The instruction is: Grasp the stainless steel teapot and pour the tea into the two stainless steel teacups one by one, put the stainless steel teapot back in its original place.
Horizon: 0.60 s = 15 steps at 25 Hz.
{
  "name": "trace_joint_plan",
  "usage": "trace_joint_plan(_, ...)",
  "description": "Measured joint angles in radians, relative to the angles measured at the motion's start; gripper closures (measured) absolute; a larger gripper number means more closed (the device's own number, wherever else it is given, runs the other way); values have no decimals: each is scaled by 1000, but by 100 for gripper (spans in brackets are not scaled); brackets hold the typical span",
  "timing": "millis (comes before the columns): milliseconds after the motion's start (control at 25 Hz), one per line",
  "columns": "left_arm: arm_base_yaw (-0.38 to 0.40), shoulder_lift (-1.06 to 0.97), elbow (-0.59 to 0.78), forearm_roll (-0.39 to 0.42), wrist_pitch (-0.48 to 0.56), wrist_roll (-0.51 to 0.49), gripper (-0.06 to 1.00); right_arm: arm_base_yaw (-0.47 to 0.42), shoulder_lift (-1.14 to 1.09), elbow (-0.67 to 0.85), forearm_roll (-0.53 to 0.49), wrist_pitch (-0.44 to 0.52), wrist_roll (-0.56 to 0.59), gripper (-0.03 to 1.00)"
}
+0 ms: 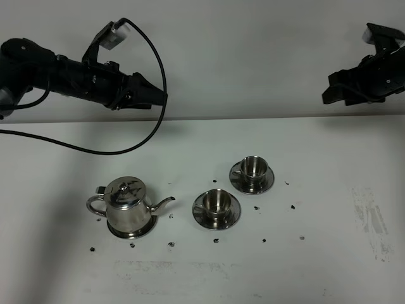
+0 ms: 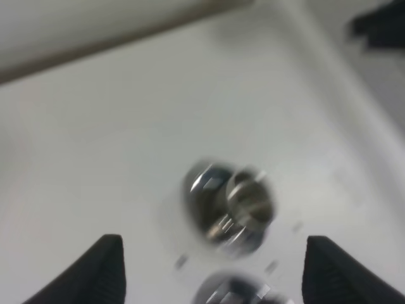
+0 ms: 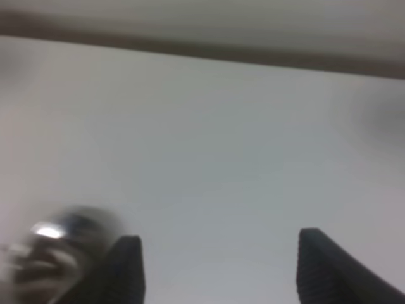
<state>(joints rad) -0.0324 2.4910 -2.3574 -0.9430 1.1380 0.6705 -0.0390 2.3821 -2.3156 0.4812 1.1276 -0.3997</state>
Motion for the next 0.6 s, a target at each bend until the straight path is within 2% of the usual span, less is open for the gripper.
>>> trace_joint_plan(120,-12,-51,-1,158,9,-43,35,3,-70,13,-171,7,64,47)
trace_joint_plan(240,-13,-116,-2,237,9,-87,35,3,-177,18,-250,35,120,49)
trace_joint_plan(400,-13,-222,41,282,7,-113,35,4,-313,18,-267,80,169,53)
trace_joint_plan(600,-13,-335,149,287,0,-113,35,5,-466,22,-239,88,189,57)
